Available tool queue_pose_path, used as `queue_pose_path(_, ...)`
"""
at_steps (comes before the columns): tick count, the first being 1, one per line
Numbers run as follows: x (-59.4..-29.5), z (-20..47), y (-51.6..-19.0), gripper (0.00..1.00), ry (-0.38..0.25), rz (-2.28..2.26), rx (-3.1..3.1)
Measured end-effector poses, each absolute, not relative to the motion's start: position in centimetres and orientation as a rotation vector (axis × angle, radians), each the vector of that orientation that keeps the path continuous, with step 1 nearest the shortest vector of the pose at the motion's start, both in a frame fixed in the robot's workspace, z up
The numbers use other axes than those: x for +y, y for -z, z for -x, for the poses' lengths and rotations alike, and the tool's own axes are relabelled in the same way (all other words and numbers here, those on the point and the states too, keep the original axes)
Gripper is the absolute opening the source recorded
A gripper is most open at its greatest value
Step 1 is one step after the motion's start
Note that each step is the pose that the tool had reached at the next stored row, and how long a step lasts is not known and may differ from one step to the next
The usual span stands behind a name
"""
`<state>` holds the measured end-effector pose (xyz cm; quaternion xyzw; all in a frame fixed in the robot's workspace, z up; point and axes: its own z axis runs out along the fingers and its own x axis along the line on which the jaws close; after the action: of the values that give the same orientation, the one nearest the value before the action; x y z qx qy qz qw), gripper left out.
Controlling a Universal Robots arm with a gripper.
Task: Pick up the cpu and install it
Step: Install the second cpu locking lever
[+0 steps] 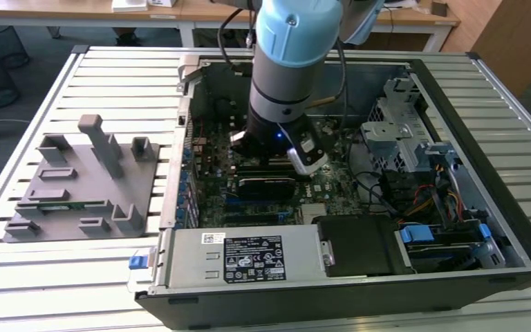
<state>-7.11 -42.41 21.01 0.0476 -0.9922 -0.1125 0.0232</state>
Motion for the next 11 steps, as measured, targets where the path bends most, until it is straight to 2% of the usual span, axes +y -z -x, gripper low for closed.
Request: queue_pose_path(11, -42.56, 7.66, -20.20, 0.11, 0.385, -0.149, -3.069)
